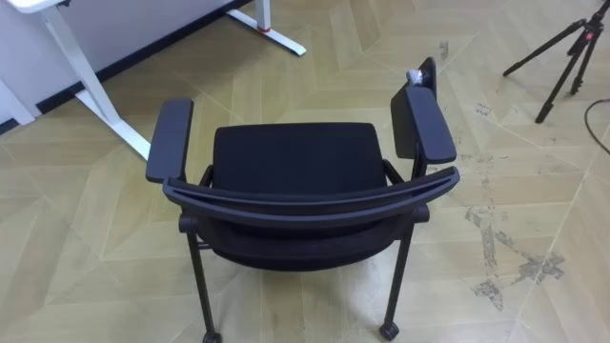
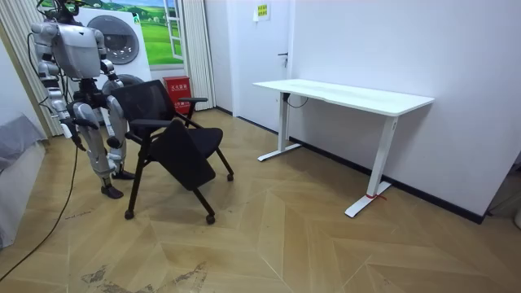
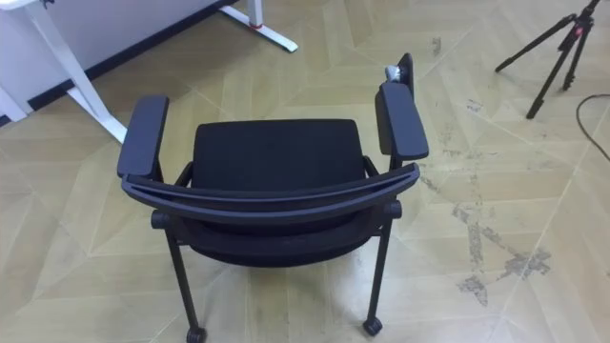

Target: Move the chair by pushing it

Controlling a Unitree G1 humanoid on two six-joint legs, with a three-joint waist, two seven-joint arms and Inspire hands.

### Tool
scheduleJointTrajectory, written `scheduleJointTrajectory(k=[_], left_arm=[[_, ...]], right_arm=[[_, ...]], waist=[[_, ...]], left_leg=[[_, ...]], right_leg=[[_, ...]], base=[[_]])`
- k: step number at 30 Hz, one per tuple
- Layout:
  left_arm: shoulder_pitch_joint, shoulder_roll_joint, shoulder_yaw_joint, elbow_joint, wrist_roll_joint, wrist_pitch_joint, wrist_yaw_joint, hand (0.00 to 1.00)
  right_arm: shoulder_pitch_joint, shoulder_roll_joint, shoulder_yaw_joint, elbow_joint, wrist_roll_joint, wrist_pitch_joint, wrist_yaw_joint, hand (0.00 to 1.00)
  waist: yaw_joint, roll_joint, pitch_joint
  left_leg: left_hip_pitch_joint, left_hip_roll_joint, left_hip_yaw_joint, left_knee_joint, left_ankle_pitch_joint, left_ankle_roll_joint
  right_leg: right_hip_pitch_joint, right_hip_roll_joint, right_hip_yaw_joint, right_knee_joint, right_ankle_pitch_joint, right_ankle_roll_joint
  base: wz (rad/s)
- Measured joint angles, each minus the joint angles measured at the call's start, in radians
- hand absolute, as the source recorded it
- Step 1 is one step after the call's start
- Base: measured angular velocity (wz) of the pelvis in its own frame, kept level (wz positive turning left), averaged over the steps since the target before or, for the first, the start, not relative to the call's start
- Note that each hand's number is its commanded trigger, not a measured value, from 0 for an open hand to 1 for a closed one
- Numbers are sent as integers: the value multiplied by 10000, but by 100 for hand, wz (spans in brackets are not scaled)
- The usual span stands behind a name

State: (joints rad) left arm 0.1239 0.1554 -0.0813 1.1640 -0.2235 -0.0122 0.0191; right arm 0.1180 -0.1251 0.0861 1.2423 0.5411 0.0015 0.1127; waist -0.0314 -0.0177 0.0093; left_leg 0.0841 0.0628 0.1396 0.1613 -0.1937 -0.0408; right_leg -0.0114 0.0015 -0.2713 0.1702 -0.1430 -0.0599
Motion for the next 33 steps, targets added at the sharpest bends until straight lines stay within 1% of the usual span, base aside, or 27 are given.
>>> scheduleJointTrajectory(k=[6, 9, 10, 13, 17, 21, 29, 31, 32, 33], left_arm=[[2, 1, 9, -7, 14, -6, 7, 0], [2, 1, 7, -47, 11, -6, 6, 0], [0, 3, 13, -41, 17, -6, 5, 0], [3, 3, 12, -35, 18, -6, 2, 0], [5, 2, 19, -15, 15, -4, 18, 0], [20, -8, 17, -14, 11, 0, 208, 0], [25, -127, 28, -28, -101, 75, 520, 0], [44, -175, 111, -26, -227, 90, 535, 0], [55, -183, 141, -32, -244, 100, 539, 0], [72, -205, 277, -38, -271, 129, 547, 0]], right_arm=[[-1, 0, -4, -11, -15, -2, 18, 0], [-13, -20, 8, -35, -29, 0, 99, 0], [-7, -20, -7, -35, -27, 1, 118, 0], [-7, -20, -3, -25, -20, -1, 116, 0], [-7, -19, -6, -1, -22, -1, 81, 0], [-11, -19, -15, 1, -27, 4, -52, 0], [-21, 9, -156, -62, -454, 11, -402, 0], [-22, 20, -285, -65, -458, 51, -418, 0], [-21, 18, -309, -77, -455, 70, -421, 0], [-18, 16, -327, -120, -449, 118, -434, 0]], waist=[[-1, -27, -4], [55, -52, -12], [45, -22, 3], [31, -36, -5], [28, -22, 4], [23, -2, 10], [31, 29, 4], [34, 28, 2], [35, -3, -19], [33, 1, -19]], left_leg=[[-4, -7, -44, 0, 0, 0], [-20, -10, -24, -1, 0, 0], [-18, -11, -57, 2, 0, 0], [-4, -22, -45, 6, 0, 0], [13, -25, -26, 5, 0, 0], [28, -27, -28, -1, 0, 0], [30, -37, -25, -15, 0, 0], [29, -42, -24, -16, 0, 0], [29, -45, -28, -15, 0, 0], [30, -47, -28, -14, 0, 0]], right_leg=[[-1, 2, -9, -8, -1, 1], [-61, 8, 77, 14, -3, 4], [-57, 11, 87, 7, -3, 4], [-28, 10, 81, 4, -2, 4], [-5, 22, 89, -10, -2, 6], [10, 16, 96, -16, -7, 13], [0, -3, 94, -8, -16, 27], [-3, 5, 93, -8, -20, 33], [-1, 6, 89, -8, -20, 33], [2, 19, 85, -9, -20, 34]], base=[[0], [-7], [-6], [0], [0], [0], [0], [0], [0], [0]])
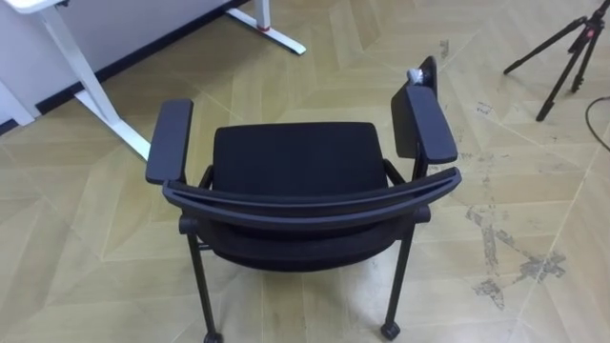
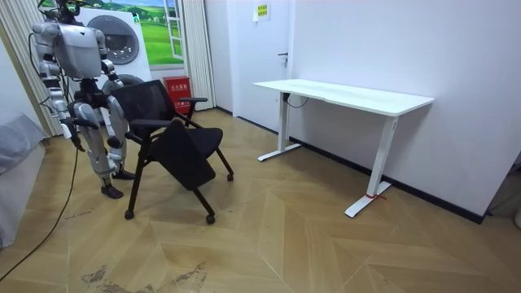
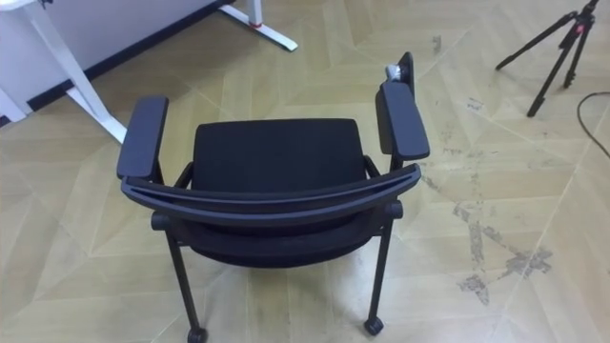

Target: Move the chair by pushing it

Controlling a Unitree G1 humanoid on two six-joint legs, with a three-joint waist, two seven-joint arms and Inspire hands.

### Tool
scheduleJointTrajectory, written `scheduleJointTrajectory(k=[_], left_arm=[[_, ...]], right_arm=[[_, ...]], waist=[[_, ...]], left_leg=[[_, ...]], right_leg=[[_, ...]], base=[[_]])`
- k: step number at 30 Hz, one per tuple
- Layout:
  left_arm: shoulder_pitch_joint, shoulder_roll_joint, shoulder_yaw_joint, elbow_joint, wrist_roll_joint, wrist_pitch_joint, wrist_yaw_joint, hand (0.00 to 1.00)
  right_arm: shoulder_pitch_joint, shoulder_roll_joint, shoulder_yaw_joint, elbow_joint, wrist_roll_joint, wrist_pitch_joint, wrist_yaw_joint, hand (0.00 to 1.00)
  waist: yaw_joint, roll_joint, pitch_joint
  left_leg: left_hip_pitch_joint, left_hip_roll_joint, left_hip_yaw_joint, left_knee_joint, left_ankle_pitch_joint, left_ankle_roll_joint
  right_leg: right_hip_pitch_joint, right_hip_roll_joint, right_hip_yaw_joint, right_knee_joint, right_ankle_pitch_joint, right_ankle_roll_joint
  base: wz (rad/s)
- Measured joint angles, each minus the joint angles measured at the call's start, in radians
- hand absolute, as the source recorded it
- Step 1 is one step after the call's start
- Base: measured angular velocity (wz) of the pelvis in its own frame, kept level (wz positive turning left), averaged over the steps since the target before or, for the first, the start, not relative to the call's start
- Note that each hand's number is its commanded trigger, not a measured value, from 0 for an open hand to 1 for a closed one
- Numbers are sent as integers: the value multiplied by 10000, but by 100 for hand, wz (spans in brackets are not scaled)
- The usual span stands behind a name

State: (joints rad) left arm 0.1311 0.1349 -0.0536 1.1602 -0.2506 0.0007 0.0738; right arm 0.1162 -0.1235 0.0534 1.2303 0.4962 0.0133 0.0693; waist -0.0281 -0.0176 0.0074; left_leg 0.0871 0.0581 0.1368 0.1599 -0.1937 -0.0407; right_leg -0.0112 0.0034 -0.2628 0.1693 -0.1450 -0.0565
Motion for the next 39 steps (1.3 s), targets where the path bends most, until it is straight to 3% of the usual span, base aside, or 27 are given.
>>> scheduleJointTrajectory(k=[11, 15, 17, 19, 23, 25, 28, 33, 39], left_arm=[[132, 11, 724, 8, -6, 24, 381, 0], [153, 58, 896, -6, 1, 74, 643, 0], [112, 104, 967, -92, 27, 116, 723, 0], [-212, 233, 1721, -236, 146, 158, 798, 0], [-540, 644, 2375, -413, 276, 192, 1228, 0], [-960, 1040, 2896, -495, 518, 225, 1637, 0], [-1464, 1479, 2953, -673, 508, 152, 2208, 0], [-1692, 1595, 2943, -1781, 588, -31, 2766, 0], [-2228, 1608, 2867, -2014, 1074, -32, 3144, 0]], right_arm=[[23, -13, -365, -20, -357, 21, 83, 0], [31, -59, -393, 7, -469, 18, 86, 0], [28, -67, -495, 4, -619, 14, 85, 0], [39, -96, -864, 5, -742, 15, 94, 0], [26, -322, -1686, 2, -1176, 17, 87, 0], [74, -548, -1970, 58, -1430, 16, 73, 0], [29, -753, -1981, 123, -1502, -23, 70, 0], [13, -758, -1984, 122, -1517, -27, 74, 0], [14, -759, -1963, 140, -1512, -20, -16, 0]], waist=[[-17, 18, 4], [-23, 104, 32], [-31, 164, 7], [4, 220, 25], [-76, 444, 23], [-102, 544, 12], [-142, 730, 17], [-217, 949, -38], [-277, 1058, -93]], left_leg=[[128, -12, -22, 23, -1, 2], [298, -10, -39, 32, -1, 2], [334, -10, -37, 51, -2, 3], [335, 1, -22, 40, -2, 3], [408, 3, -43, -45, -2, 3], [441, -2, -53, -95, -2, 3], [452, -27, -54, -88, -2, 4], [375, -35, -47, -76, -7, 12], [317, -21, -58, -65, -6, 13]], right_leg=[[137, -4, 22, 13, -13, 15], [284, 7, 119, 10, -12, 14], [322, -6, 153, 19, -13, 13], [326, -21, 125, 34, -12, 10], [336, -10, 141, 71, -11, 7], [327, -11, 124, 127, -12, 8], [304, -6, 135, 188, -19, 11], [136, -35, 155, 355, -86, 21], [75, -7, 155, 366, -83, -6]], base=[[0], [-4], [-2], [5], [0], [0], [0], [0], [0]])
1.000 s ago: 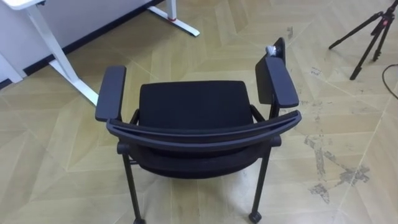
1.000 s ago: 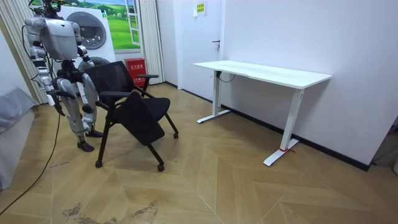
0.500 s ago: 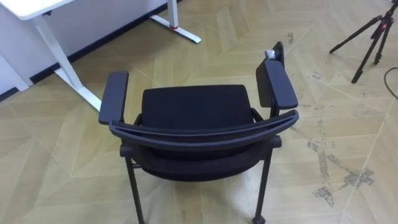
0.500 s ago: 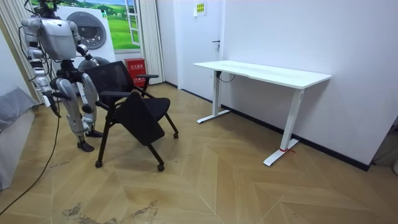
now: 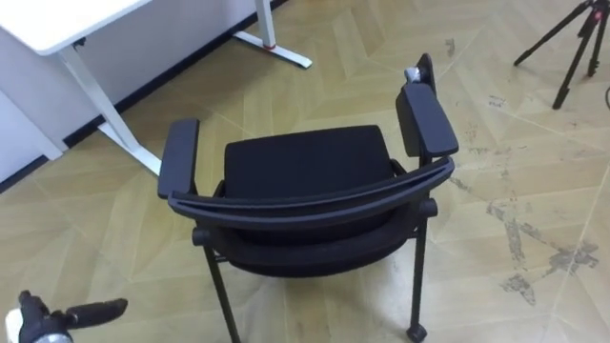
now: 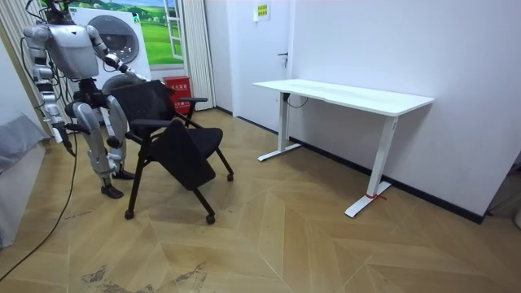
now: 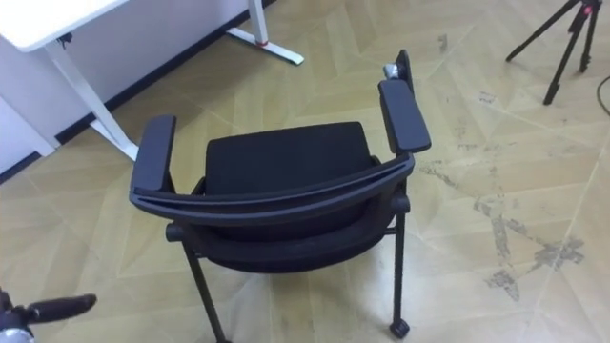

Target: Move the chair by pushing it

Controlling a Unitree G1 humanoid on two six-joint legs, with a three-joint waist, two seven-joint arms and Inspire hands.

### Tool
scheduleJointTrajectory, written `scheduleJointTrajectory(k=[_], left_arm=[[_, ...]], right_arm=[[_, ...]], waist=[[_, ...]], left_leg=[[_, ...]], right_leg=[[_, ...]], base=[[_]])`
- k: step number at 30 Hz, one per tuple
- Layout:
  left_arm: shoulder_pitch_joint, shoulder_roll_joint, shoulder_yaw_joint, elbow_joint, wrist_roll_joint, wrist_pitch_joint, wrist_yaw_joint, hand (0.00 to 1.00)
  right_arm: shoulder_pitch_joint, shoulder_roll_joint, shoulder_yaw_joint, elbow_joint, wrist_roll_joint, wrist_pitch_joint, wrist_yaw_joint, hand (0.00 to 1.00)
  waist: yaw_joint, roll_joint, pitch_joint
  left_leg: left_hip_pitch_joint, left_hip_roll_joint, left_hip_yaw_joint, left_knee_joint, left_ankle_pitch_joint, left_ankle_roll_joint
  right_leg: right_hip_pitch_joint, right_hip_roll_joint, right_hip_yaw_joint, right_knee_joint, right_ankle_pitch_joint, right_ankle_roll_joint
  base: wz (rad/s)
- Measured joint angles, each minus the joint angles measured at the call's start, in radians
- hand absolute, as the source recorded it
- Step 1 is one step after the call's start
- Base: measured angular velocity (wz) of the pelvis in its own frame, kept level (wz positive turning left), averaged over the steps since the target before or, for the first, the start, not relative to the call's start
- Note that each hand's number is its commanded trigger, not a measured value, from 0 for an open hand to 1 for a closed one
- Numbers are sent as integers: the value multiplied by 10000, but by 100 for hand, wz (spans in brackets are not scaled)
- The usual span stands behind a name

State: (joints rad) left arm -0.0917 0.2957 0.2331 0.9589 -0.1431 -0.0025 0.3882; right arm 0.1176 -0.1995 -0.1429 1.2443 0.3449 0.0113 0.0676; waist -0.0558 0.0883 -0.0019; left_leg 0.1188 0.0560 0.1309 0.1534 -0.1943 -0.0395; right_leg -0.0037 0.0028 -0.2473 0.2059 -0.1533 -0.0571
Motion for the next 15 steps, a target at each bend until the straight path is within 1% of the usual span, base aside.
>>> scheduleJointTrajectory(k=[3, 5, 6, 9, 11, 13, 15], left_arm=[[-64, 0, -4, -443, 387, -26, 36, 0], [-65, 0, -29, -632, 682, -33, 127, 0], [-65, 0, -44, -827, 791, -31, 204, 0], [-59, 8, -219, -1531, 1202, -30, 434, 0], [-57, 8, -384, -1975, 1702, -32, 469, 0], [-28, 8, -449, -2522, 2579, -35, 441, 0], [-30, 10, -452, -2881, 2988, -36, 412, 0]], right_arm=[[-56, -1, 2, -2, -1, 0, 5, 0], [-197, 10, 8, 4, -2, 1, 12, 0], [-279, 10, 20, 4, -1, -1, 16, 0], [-357, 12, 56, 2, 2, -12, -3, 0], [-375, 21, 64, 0, -24, -11, -2, 0], [-378, 29, 68, -15, -77, -11, 12, 0], [-378, 25, 81, -20, -61, -12, 11, 0]], waist=[[-18, -41, 15], [-127, -69, 32], [-199, -83, 44], [-222, -117, 55], [-207, -115, 60], [-205, -131, 72], [-205, -137, 76]], left_leg=[[-11, 0, 38, -1, 0, 0], [-26, -3, 27, 6, 0, 0], [-32, -3, 28, 3, 0, 0], [-17, -2, 10, -8, 0, 0], [-18, -4, 5, -14, 0, 0], [-17, -4, 15, -13, 0, 0], [-23, -4, 18, -12, 0, 0]], right_leg=[[-9, -6, -1, 13, -10, 1], [-10, -12, -15, 15, -16, 7], [-7, -10, -20, 11, -16, 8], [9, -6, -20, 5, -15, 7], [9, -6, -21, 6, -14, 7], [2, 1, 8, 7, -15, 7], [-7, 2, 23, 0, -15, 8]], base=[[0], [2], [4], [1], [0], [0], [0]])
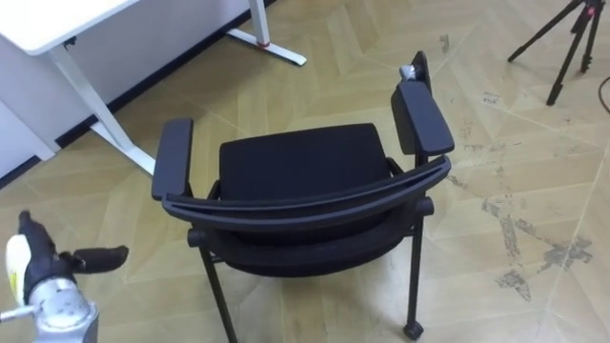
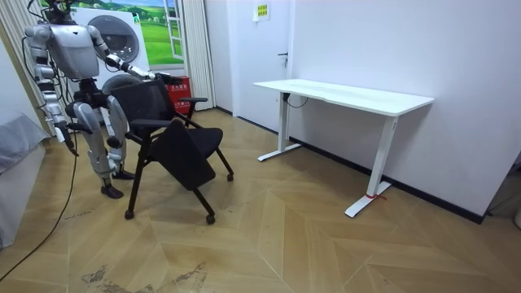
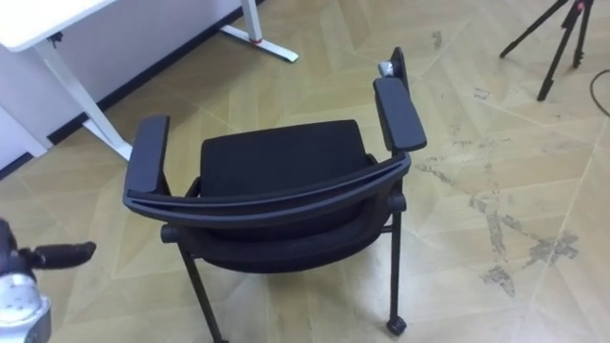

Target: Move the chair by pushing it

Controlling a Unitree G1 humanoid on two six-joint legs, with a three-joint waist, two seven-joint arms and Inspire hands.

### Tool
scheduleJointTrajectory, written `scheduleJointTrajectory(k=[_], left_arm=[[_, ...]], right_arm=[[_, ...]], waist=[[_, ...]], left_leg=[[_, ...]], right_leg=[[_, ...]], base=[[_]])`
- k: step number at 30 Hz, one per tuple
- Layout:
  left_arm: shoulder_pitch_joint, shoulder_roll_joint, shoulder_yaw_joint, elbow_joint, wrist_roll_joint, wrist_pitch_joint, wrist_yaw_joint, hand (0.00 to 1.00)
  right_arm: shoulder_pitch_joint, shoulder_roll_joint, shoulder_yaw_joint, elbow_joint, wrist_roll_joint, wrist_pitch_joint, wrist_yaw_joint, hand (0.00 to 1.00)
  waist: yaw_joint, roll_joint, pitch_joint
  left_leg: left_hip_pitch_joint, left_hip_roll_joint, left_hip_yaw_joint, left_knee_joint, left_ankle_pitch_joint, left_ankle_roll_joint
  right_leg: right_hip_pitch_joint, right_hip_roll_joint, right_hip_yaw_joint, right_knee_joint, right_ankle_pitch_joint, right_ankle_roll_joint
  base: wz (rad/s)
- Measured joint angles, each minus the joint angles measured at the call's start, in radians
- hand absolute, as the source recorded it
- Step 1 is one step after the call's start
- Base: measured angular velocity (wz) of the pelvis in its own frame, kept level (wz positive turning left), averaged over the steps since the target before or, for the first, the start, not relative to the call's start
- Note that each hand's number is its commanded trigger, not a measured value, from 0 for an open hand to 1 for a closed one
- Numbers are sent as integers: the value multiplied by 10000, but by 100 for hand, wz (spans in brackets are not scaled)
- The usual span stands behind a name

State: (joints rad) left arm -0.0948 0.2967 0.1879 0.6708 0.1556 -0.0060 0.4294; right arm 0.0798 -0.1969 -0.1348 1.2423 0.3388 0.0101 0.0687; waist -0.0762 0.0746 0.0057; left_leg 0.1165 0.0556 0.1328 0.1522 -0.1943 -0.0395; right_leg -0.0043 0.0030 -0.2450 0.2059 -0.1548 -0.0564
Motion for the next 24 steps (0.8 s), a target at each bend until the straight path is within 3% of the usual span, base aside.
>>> scheduleJointTrajectory(k=[7, 17, 24], left_arm=[[1, 98, -430, -1029, 1050, 11, -753, 0], [1, 111, -586, -1033, 1709, 191, -1429, 0], [-1, 398, -1767, -1028, 3592, 320, -2073, 0]], right_arm=[[6, 3, -32, 17, 50, 3, 246, 0], [-12, -40, -58, 21, 50, 9, 549, 0], [-151, -59, 69, 86, -147, 6, 421, 0]], waist=[[-78, 10, -2], [-204, 80, -7], [-316, 302, 21]], left_leg=[[1, -1, -27, 0, 0, 0], [6, -3, -13, -6, 0, 0], [-3, -2, -8, -2, 0, 0]], right_leg=[[51, -12, -68, -29, 0, 1], [80, -18, -80, -40, -3, 8], [59, -18, -24, -26, -4, 8]], base=[[2], [0], [0]])
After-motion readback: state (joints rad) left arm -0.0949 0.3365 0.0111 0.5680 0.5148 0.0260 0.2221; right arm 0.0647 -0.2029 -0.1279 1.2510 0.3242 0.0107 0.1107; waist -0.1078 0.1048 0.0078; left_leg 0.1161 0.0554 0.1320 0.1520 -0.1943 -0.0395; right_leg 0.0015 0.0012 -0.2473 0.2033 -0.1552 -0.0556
